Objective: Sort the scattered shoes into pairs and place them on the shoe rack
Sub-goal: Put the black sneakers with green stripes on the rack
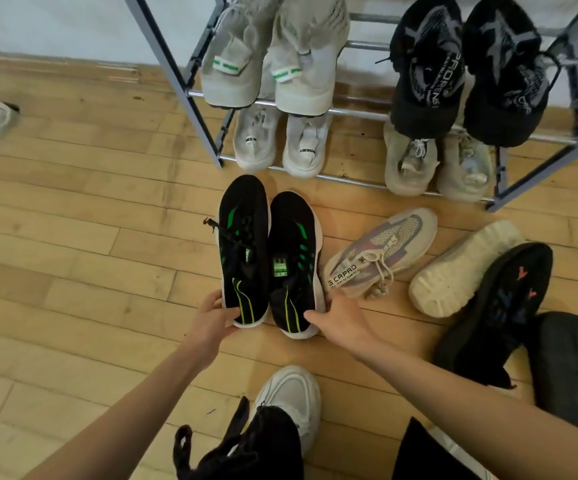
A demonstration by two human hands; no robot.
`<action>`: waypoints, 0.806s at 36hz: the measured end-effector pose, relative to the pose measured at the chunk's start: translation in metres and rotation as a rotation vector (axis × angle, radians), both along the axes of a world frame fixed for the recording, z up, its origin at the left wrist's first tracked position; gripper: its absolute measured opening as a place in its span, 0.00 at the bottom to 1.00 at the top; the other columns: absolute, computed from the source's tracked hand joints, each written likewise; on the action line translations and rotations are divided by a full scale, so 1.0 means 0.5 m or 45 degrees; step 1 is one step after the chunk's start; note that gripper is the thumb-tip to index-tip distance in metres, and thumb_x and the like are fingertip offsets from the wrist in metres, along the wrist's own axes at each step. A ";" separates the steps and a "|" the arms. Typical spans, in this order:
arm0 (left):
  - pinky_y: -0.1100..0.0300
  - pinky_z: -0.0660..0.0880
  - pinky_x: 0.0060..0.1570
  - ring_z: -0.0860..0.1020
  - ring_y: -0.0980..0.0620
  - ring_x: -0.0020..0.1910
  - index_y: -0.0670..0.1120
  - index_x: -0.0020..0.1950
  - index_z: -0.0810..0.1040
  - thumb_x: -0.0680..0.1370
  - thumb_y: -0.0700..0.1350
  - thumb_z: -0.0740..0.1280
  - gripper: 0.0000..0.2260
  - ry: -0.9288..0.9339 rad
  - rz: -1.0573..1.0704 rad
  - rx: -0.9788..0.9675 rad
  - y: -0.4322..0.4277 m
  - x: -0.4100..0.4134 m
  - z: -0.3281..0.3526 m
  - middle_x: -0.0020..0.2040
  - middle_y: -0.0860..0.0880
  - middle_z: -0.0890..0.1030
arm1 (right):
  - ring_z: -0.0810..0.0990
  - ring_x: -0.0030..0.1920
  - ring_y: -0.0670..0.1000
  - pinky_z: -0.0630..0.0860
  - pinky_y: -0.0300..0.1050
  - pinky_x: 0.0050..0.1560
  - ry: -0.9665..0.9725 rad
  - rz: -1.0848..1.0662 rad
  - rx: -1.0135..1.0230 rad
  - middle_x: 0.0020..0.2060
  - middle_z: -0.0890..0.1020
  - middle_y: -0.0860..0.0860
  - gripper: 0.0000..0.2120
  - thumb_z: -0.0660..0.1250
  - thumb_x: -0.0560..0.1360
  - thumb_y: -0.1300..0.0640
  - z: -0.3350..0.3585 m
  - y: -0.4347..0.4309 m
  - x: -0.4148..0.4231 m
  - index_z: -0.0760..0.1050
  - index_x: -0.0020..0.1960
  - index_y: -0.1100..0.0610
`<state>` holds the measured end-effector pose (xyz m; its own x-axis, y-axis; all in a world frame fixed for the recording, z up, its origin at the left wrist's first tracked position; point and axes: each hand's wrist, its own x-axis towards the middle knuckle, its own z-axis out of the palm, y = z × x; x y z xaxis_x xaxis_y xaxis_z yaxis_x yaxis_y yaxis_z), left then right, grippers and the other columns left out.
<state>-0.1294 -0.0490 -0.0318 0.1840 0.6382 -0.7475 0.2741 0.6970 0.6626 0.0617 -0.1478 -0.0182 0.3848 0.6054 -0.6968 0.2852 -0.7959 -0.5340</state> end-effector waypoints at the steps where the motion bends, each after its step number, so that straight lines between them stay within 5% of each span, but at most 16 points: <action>1: 0.53 0.77 0.48 0.80 0.47 0.50 0.42 0.62 0.73 0.75 0.30 0.62 0.17 -0.003 0.010 -0.009 0.001 -0.001 0.000 0.54 0.44 0.81 | 0.77 0.49 0.54 0.72 0.45 0.40 0.045 -0.074 0.021 0.51 0.78 0.55 0.21 0.69 0.72 0.51 0.004 0.002 0.000 0.68 0.59 0.60; 8: 0.50 0.78 0.51 0.79 0.41 0.56 0.41 0.60 0.76 0.75 0.30 0.63 0.15 -0.063 0.033 0.024 0.005 -0.014 0.018 0.56 0.39 0.81 | 0.80 0.51 0.54 0.80 0.58 0.52 0.342 -0.249 0.136 0.49 0.79 0.50 0.16 0.68 0.71 0.57 0.062 0.032 0.060 0.71 0.58 0.53; 13: 0.49 0.77 0.53 0.80 0.42 0.54 0.43 0.59 0.76 0.75 0.29 0.62 0.16 -0.142 -0.039 0.039 -0.002 -0.005 0.042 0.56 0.40 0.81 | 0.80 0.43 0.50 0.77 0.40 0.30 0.392 -0.297 0.175 0.48 0.81 0.53 0.18 0.68 0.72 0.65 0.087 0.014 0.096 0.75 0.60 0.57; 18: 0.47 0.77 0.53 0.80 0.43 0.53 0.44 0.59 0.76 0.74 0.28 0.62 0.18 -0.245 -0.102 0.056 -0.027 0.014 0.055 0.58 0.41 0.80 | 0.80 0.54 0.53 0.79 0.56 0.56 0.226 -0.259 0.285 0.53 0.81 0.50 0.25 0.69 0.69 0.65 0.101 -0.048 0.133 0.74 0.64 0.51; 22: 0.42 0.73 0.59 0.79 0.42 0.56 0.44 0.63 0.74 0.74 0.27 0.60 0.20 -0.323 -0.164 0.099 -0.045 0.038 0.069 0.61 0.42 0.79 | 0.76 0.57 0.49 0.76 0.50 0.59 0.161 -0.282 0.443 0.55 0.78 0.46 0.27 0.69 0.69 0.67 0.116 -0.110 0.153 0.73 0.66 0.52; 29: 0.41 0.73 0.58 0.78 0.40 0.59 0.48 0.59 0.77 0.69 0.30 0.63 0.22 -0.432 -0.253 0.273 -0.063 0.110 0.130 0.57 0.46 0.81 | 0.73 0.63 0.49 0.72 0.53 0.64 0.002 -0.425 0.681 0.60 0.74 0.44 0.25 0.69 0.73 0.63 0.137 -0.187 0.186 0.70 0.67 0.47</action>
<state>-0.0746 -0.0804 0.0332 0.5307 0.6998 -0.4781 0.1306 0.4899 0.8620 0.1546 -0.2411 0.0501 0.6123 0.7178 -0.3315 0.0667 -0.4646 -0.8830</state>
